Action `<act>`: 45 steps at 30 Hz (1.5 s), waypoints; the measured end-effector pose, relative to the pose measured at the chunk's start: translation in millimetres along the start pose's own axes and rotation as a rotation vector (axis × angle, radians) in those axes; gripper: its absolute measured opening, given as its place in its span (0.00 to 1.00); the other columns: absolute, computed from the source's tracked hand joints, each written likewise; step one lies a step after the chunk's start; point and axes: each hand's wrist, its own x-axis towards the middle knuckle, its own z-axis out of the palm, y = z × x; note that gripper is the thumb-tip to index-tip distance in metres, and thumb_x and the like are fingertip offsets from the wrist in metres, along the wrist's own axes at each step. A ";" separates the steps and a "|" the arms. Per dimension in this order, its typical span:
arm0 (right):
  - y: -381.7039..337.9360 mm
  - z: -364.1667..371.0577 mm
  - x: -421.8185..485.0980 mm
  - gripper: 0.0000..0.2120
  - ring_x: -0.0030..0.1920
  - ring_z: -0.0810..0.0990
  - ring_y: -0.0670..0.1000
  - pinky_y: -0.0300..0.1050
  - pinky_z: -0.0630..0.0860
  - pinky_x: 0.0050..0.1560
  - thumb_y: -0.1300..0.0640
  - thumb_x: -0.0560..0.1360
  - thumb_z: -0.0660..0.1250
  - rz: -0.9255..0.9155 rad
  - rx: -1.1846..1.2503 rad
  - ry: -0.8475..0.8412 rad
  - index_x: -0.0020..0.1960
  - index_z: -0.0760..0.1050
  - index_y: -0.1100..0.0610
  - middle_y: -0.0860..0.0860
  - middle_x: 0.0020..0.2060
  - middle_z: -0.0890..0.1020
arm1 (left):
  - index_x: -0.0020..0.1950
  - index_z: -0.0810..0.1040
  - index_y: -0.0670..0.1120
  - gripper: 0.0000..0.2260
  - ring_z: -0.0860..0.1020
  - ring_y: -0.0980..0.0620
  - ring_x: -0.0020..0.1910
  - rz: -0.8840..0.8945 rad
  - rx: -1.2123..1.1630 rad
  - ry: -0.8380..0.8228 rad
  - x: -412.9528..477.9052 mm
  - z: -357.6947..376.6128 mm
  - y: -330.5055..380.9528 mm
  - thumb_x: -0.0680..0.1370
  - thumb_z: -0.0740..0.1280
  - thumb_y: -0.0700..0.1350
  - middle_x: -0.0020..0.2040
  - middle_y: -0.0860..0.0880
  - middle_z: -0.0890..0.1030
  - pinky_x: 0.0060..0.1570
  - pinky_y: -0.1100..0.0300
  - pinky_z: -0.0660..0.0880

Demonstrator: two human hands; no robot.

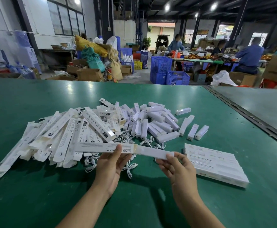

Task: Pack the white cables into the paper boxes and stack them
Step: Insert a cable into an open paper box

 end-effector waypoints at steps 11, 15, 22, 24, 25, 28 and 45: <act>8.9 -5.3 -3.2 0.08 0.38 0.82 0.45 0.38 0.78 0.38 0.59 0.73 0.73 0.032 -0.257 -0.031 0.51 0.82 0.59 0.49 0.38 0.85 | 0.36 0.80 0.41 0.12 0.84 0.48 0.36 0.033 0.122 -0.081 -11.2 2.6 -6.7 0.64 0.78 0.47 0.34 0.44 0.83 0.40 0.55 0.83; 9.2 -3.8 -7.2 0.07 0.36 0.83 0.41 0.35 0.76 0.36 0.56 0.71 0.75 -0.005 -0.397 -0.037 0.49 0.84 0.56 0.45 0.39 0.86 | 0.41 0.85 0.45 0.25 0.86 0.45 0.45 0.081 0.249 -0.145 -16.5 6.5 -6.8 0.53 0.85 0.59 0.43 0.41 0.86 0.43 0.56 0.82; 15.8 -2.6 -9.4 0.03 0.36 0.83 0.45 0.35 0.75 0.33 0.55 0.69 0.77 -0.064 -0.495 -0.035 0.42 0.85 0.51 0.48 0.36 0.86 | 0.42 0.86 0.48 0.12 0.85 0.42 0.49 0.098 0.311 -0.180 -22.6 11.0 -8.1 0.63 0.79 0.50 0.46 0.40 0.86 0.45 0.58 0.82; 16.8 -2.1 -10.1 0.03 0.35 0.83 0.46 0.36 0.75 0.33 0.55 0.69 0.77 -0.063 -0.497 -0.049 0.41 0.85 0.50 0.49 0.36 0.86 | 0.42 0.86 0.47 0.10 0.85 0.42 0.49 0.091 0.332 -0.185 -23.7 11.6 -9.1 0.63 0.77 0.48 0.46 0.39 0.86 0.46 0.56 0.82; 16.9 -1.4 -10.5 0.03 0.34 0.82 0.46 0.37 0.75 0.33 0.55 0.69 0.77 -0.063 -0.497 -0.052 0.42 0.85 0.51 0.49 0.36 0.86 | 0.42 0.85 0.47 0.10 0.85 0.41 0.49 0.085 0.335 -0.180 -24.3 12.0 -8.8 0.63 0.77 0.48 0.46 0.39 0.86 0.46 0.56 0.82; 16.1 0.7 -12.1 0.06 0.33 0.81 0.47 0.37 0.74 0.31 0.56 0.73 0.74 -0.066 -0.467 -0.084 0.50 0.83 0.52 0.49 0.38 0.86 | 0.42 0.85 0.47 0.11 0.85 0.42 0.49 0.069 0.334 -0.170 -23.3 11.1 -8.8 0.62 0.78 0.48 0.46 0.39 0.86 0.46 0.56 0.82; 5.4 -19.3 17.9 0.06 0.45 0.79 0.44 0.36 0.73 0.47 0.55 0.78 0.68 -0.657 -1.105 -0.080 0.54 0.79 0.52 0.43 0.46 0.81 | 0.43 0.78 0.36 0.19 0.84 0.48 0.38 -0.027 0.191 -0.102 -19.5 7.6 -5.0 0.61 0.77 0.47 0.37 0.42 0.84 0.40 0.57 0.83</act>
